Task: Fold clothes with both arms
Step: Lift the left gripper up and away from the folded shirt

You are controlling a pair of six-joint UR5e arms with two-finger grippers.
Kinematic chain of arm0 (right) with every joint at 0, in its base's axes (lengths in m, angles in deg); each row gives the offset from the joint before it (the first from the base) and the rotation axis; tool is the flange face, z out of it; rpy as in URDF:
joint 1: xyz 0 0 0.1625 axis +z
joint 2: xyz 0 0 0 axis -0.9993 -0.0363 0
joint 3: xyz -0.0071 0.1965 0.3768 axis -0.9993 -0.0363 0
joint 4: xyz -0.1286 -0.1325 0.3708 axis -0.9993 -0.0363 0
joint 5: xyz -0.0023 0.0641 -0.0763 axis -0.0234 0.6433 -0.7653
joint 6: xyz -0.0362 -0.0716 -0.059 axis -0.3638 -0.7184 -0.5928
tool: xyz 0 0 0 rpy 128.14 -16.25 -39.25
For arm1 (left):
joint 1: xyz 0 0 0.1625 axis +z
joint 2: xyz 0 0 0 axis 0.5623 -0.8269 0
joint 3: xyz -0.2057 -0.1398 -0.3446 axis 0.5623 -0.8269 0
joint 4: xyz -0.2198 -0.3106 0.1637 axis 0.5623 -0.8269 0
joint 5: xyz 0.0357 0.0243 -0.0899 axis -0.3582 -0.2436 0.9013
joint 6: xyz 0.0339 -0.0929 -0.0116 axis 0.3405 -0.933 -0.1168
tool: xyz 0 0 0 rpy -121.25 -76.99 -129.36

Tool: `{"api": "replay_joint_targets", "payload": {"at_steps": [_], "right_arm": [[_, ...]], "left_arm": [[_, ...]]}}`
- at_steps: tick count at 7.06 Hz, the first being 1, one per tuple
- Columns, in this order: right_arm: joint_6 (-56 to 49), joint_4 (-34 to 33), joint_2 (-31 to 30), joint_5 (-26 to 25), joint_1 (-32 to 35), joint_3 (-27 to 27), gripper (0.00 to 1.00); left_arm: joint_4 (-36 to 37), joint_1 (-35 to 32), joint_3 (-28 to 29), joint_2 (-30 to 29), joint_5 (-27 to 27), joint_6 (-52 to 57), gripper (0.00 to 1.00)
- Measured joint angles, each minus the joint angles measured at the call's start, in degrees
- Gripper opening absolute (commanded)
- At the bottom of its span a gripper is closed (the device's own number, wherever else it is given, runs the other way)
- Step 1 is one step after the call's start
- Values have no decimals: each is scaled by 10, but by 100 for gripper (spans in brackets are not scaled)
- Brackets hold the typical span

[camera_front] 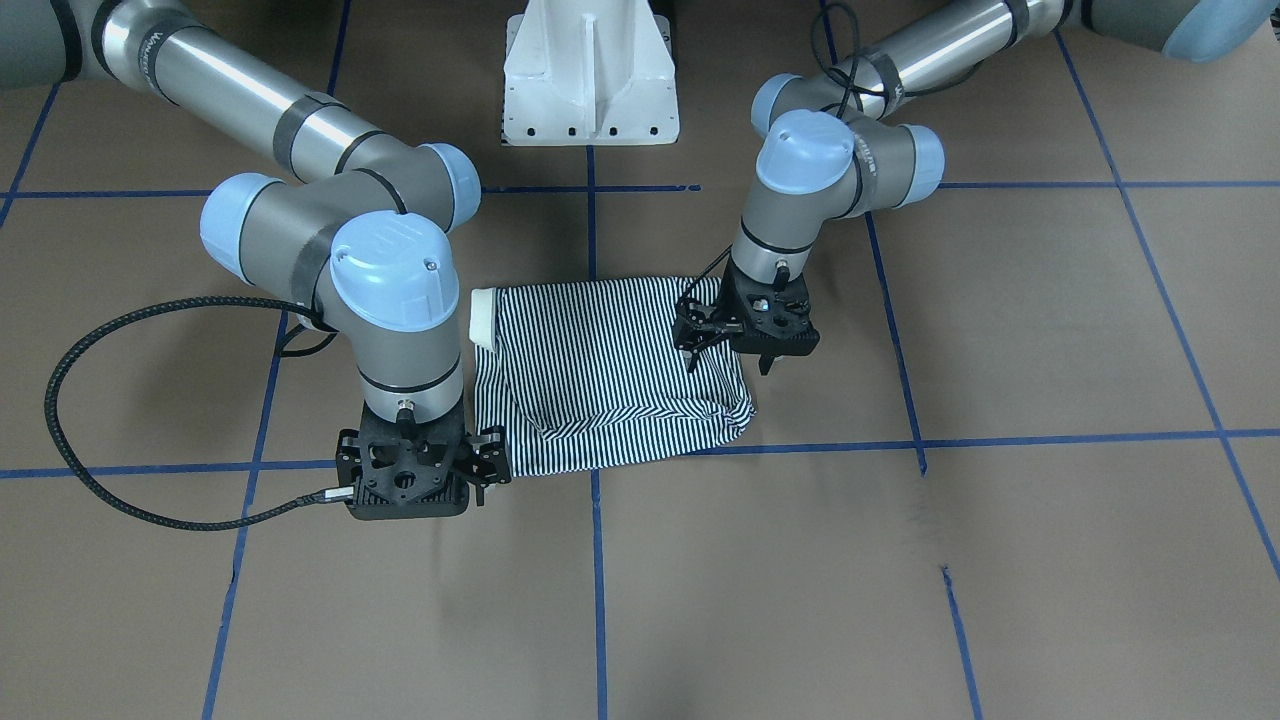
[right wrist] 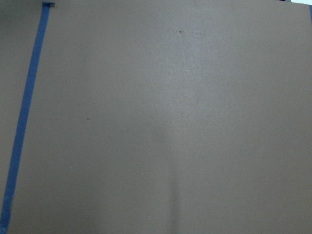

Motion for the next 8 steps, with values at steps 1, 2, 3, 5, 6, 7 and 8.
{"api": "replay_joint_targets", "payload": {"at_steps": [1, 2, 3, 5, 6, 7, 8], "right_arm": [[0, 0, -2, 0, 0, 6, 100], [1, 0, -2, 0, 0, 9, 100], [1, 0, -3, 0, -1, 12, 100], [1, 1, -7, 1, -1, 15, 100], [1, 1, -9, 1, -1, 16, 100], [1, 1, -10, 1, -1, 17, 100], [1, 1, -11, 1, -1, 17, 100]], "left_arm": [[0, 1, 17, -8, -2, 5, 100], [-2, -1, 36, -17, -5, 14, 100], [-5, -9, 53, -23, -10, 30, 100], [-9, -48, 84, -29, -13, 91, 100], [-13, -73, 99, -31, -12, 126, 100], [-19, -94, 105, -31, -9, 161, 100], [-24, -107, 96, -29, 9, 187, 100]]}}
